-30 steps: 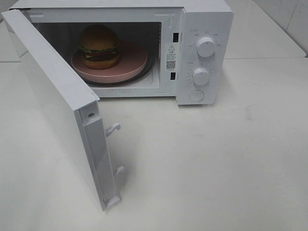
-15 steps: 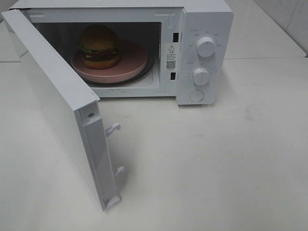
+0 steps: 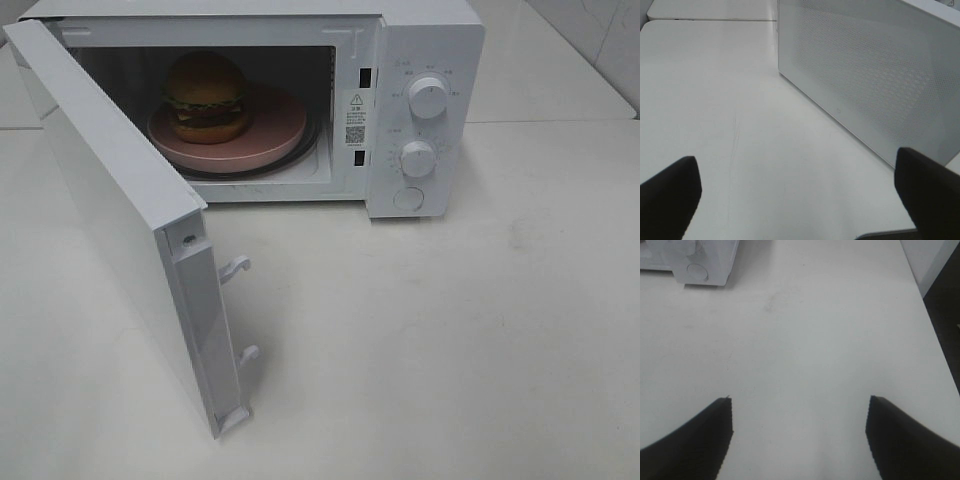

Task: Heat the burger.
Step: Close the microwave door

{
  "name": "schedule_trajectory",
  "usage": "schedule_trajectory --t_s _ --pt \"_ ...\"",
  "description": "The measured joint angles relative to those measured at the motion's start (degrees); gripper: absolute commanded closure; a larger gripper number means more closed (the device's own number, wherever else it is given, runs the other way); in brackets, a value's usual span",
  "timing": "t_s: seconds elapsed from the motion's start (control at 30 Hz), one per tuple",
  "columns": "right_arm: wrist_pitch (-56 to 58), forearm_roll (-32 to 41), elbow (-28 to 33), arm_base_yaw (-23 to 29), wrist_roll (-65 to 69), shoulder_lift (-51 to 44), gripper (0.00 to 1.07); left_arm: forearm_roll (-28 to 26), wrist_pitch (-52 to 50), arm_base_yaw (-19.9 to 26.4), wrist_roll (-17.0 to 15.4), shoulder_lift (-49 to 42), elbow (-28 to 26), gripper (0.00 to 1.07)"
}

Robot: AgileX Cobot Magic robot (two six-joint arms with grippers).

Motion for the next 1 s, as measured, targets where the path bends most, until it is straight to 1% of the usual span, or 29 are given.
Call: schedule_trajectory --t_s 0.2,1.0 --pt "0.1 0.1 0.0 -1.3 -0.8 -4.8 0.35 0.0 0.0 0.0 0.0 0.0 0.0 0.09" --pt "0.1 1.1 0.0 -1.3 -2.2 -4.8 0.35 0.1 0.0 0.0 0.0 0.0 0.0 0.09"
